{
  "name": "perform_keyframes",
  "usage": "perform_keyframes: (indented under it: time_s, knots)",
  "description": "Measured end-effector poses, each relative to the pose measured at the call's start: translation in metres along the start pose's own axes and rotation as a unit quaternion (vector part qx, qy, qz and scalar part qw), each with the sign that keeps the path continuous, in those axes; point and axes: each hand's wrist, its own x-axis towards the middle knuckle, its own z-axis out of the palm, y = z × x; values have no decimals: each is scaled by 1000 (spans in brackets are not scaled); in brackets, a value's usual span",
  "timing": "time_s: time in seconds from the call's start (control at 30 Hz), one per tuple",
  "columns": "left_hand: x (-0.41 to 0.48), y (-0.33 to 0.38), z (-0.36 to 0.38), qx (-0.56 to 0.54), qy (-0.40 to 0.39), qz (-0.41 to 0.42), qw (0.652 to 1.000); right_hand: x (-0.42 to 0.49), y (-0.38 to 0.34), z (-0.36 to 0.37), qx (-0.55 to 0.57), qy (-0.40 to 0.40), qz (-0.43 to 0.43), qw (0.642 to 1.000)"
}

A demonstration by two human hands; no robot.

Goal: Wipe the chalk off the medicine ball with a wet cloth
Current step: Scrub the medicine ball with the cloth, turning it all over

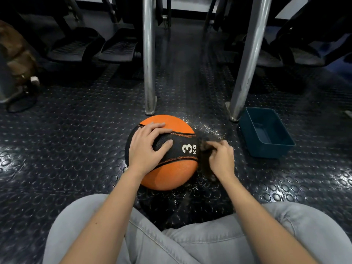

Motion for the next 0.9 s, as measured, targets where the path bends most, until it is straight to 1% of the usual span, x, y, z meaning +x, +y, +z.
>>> perform_keyframes:
  time_s: [0.03, 0.1, 0.13, 0.17, 0.2, 0.23, 0.27, 0.33, 0.37, 0.4, 0.43, 0.47, 0.5, 0.53, 0.57, 0.6, 0.63, 0.7, 0.77, 0.8, 0.83, 0.87, 0.9]
  knots:
    - [0, 0, 0, -1, 5, -3, 1000, 0, -6, -4, 14, 22, -14, 1000]
    - [-1, -1, 0, 0, 9, -8, 1000, -9, -34, -9, 79, 91, -127, 985]
    - [-1, -1, 0, 6, 8, -9, 1000, -15, -44, -8, 97, 105, -192, 971]
    - [-1, -2, 0, 11, 8, -9, 1000, -21, -49, -5, 84, 112, -248, 958]
    - [0, -2, -1, 12, 7, -10, 1000, -25, -46, 1, 58, 110, -280, 952]
    - [0, -1, -1, 9, 4, -11, 1000, -23, -38, 4, 37, 92, -273, 957]
    - [1, 1, -1, 7, 0, -13, 1000, -16, -30, 6, 39, 64, -224, 972]
    - [1, 4, 0, 8, -9, -16, 1000, -3, -8, 6, 14, -3, -78, 997]
    - [0, 4, 1, 8, -11, -17, 1000, 0, -1, 6, -12, -27, -29, 999]
    - [0, 5, 2, 5, -9, -17, 1000, 1, -1, 3, -18, -23, -10, 1000]
    - [-1, 5, 1, 2, -6, -17, 1000, 0, -7, -1, -3, 2, -30, 1000]
    - [0, 4, 1, 4, -2, -19, 1000, -3, -20, -4, 33, 42, -78, 996]
    - [0, 3, 1, 10, -2, -21, 1000, -9, -31, -7, 73, 65, -136, 986]
    - [1, 2, 1, 20, -5, -19, 1000, -15, -39, -7, 86, 78, -193, 974]
    - [0, 2, 2, 24, -8, -19, 999, -20, -39, -3, 74, 85, -231, 966]
    - [1, 2, 2, 24, -8, -19, 1000, -20, -33, 2, 59, 74, -238, 967]
    - [1, 3, 2, 20, -8, -20, 1000, -16, -23, 5, 55, 50, -199, 977]
    - [1, 5, 2, 10, -9, -20, 1000, -4, 1, 7, 16, -19, -67, 997]
    - [0, 4, 2, 3, -7, -20, 1000, 1, 10, 4, -13, -30, -11, 999]
    - [0, 4, 1, -2, -2, -22, 1000, 3, 3, 1, 6, 2, -27, 1000]
    - [0, 4, 1, -5, 0, -27, 1000, 1, -10, -4, 45, 45, -64, 996]
    - [0, 4, 0, -5, 5, -29, 1000, -2, -24, -7, 72, 77, -123, 987]
    - [0, 4, -1, -2, 7, -29, 1000, -6, -35, -9, 95, 90, -184, 974]
